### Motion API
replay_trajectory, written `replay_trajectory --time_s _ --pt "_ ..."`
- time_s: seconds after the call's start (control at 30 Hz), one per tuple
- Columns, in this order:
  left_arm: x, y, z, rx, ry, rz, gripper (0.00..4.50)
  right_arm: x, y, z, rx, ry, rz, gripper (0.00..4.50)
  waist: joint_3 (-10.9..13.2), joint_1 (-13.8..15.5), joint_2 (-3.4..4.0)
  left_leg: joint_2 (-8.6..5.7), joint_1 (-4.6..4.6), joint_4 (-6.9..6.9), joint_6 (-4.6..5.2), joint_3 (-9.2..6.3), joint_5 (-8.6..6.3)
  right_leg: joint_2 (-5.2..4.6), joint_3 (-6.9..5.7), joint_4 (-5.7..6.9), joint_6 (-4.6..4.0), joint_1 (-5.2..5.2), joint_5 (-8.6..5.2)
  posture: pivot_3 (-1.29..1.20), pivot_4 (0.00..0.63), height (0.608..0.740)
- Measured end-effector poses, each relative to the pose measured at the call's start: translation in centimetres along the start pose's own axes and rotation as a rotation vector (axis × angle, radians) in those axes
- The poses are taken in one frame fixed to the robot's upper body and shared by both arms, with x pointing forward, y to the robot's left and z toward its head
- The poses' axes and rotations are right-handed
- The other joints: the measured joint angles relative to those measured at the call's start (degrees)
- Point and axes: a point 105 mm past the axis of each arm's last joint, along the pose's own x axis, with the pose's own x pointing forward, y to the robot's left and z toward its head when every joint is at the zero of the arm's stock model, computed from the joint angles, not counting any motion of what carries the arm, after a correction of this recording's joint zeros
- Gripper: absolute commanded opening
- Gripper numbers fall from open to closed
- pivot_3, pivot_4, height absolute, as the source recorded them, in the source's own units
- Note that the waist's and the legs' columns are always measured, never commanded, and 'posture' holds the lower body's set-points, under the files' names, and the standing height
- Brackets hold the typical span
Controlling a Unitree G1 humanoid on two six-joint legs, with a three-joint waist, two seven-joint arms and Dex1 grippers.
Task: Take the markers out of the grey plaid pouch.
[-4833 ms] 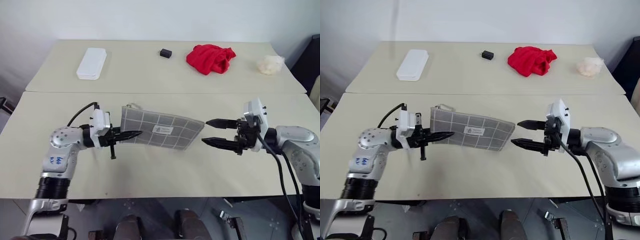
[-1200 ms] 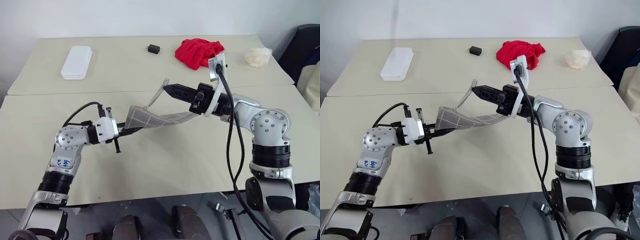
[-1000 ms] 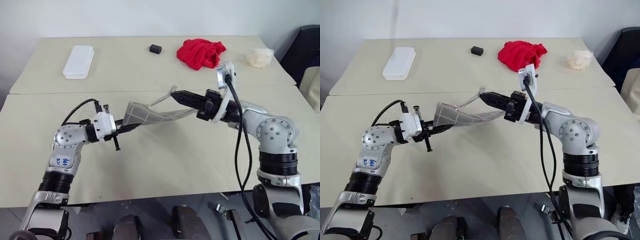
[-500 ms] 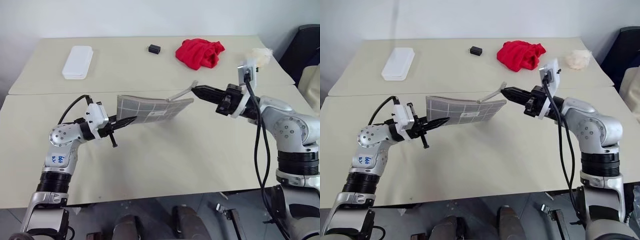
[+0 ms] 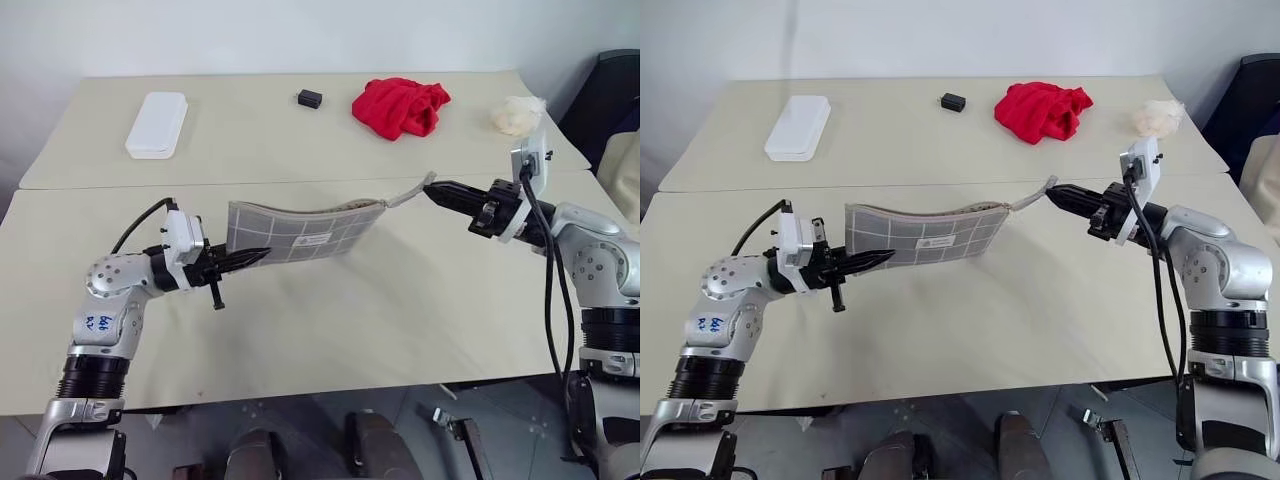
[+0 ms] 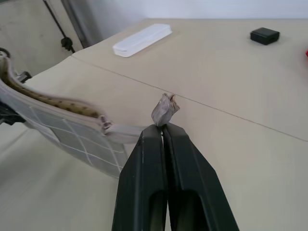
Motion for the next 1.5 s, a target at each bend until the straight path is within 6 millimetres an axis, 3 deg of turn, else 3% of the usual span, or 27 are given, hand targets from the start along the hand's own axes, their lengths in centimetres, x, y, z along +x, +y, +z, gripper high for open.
replay_trajectory --time_s 0.1,0.23,0.37,0.43,0.57,0.7,0.8,0.97,1.07,1.17,1.33,1.5 --pt "0.6 -0.2 -0.2 -0.005 -0.018 0.006 0.00 -0.8 1.3 1.3 0.058 -0.001 0.059 1.01 0.0 0.6 0.06 0.01 -0.01 0.10 0.00 -0.02 0.00 0.00 0.00 0.03 0.00 0.00 0.00 0.00 0.150 0.740" --pt "1.4 0.3 0.3 0.038 -0.042 0.022 0.00 -2.3 2.1 2.7 -0.031 0.016 0.065 2.31 0.0 1.7 0.05 0.01 -0.01 0.21 0.01 -0.02 -0.01 0.00 0.00 -0.19 0.00 0.04 0.00 0.00 0.150 0.740" --pt "2.1 1.6 1.0 0.222 -0.070 0.050 0.00 -6.8 0.7 1.3 -0.036 0.113 -0.021 2.31 0.0 3.5 0.06 -0.07 -0.02 0.35 0.07 0.05 -0.04 0.00 0.04 -0.38 0.07 0.14 0.10 0.00 0.150 0.740" --pt "2.2 1.8 0.6 0.283 -0.062 0.056 0.00 -8.0 0.2 1.9 -0.059 0.111 -0.047 2.31 0.0 3.5 0.07 -0.06 0.00 0.35 0.07 0.11 -0.04 0.01 0.04 -0.46 0.05 0.15 0.21 0.00 0.150 0.740" --pt "3.5 1.9 -0.6 0.310 -0.073 0.055 0.00 -8.1 0.3 2.7 -0.093 0.085 -0.044 2.31 0.0 2.9 0.07 0.01 0.01 0.42 0.07 0.12 -0.04 0.05 0.03 -0.42 0.05 0.14 0.23 0.00 0.150 0.740" --pt "4.1 2.1 -0.5 0.393 -0.075 0.027 0.00 -8.2 -0.5 2.9 -0.122 0.068 -0.077 2.31 0.0 3.0 0.07 0.03 0.01 0.45 0.07 0.14 -0.04 0.07 0.03 -0.42 0.05 0.14 0.23 0.00 0.150 0.740" --pt "4.2 1.7 -1.0 0.415 -0.074 -0.002 0.00 -7.3 -0.5 3.2 -0.141 0.039 -0.081 1.66 0.0 2.9 0.07 0.04 0.00 0.45 0.07 0.16 -0.04 0.07 0.03 -0.41 0.05 0.10 0.23 0.00 0.150 0.740" --pt "6.1 0.8 -1.0 0.423 -0.114 -0.059 0.00 -3.0 2.3 3.0 -0.201 0.091 0.032 0.01 0.0 2.9 0.07 0.09 -0.01 0.52 0.07 0.17 -0.04 0.07 0.03 -0.24 0.05 0.05 0.23 0.00 0.150 0.740" --pt "7.3 0.4 -0.7 0.443 -0.138 -0.080 0.00 0.5 5.6 1.5 -0.196 0.144 0.154 0.01 0.0 3.0 0.07 0.10 -0.03 0.53 0.07 0.16 -0.04 0.07 0.03 -0.22 0.04 0.04 0.23 0.00 0.150 0.740" --pt "7.6 0.0 -0.7 0.460 -0.143 -0.095 0.00 1.7 7.3 0.8 -0.177 0.157 0.211 0.01 0.0 3.1 0.07 0.09 -0.09 0.53 0.07 0.15 -0.04 0.07 0.01 -0.23 0.04 0.01 0.23 0.00 0.150 0.740" --pt "7.6 -0.1 -0.7 0.471 -0.147 -0.096 0.00 2.7 7.6 0.4 -0.177 0.168 0.200 0.01 0.0 3.1 0.07 0.09 -0.09 0.56 0.10 0.14 -0.05 0.06 0.01 -0.25 0.04 0.02 0.24 0.00 0.150 0.740" --pt "7.7 -0.1 -0.7 0.467 -0.149 -0.093 0.00 2.4 7.5 -0.2 -0.184 0.188 0.196 0.01 0.0 3.1 0.07 0.09 -0.09 0.54 0.10 0.14 -0.05 0.07 0.00 -0.28 0.04 0.02 0.24 0.00 0.150 0.740"
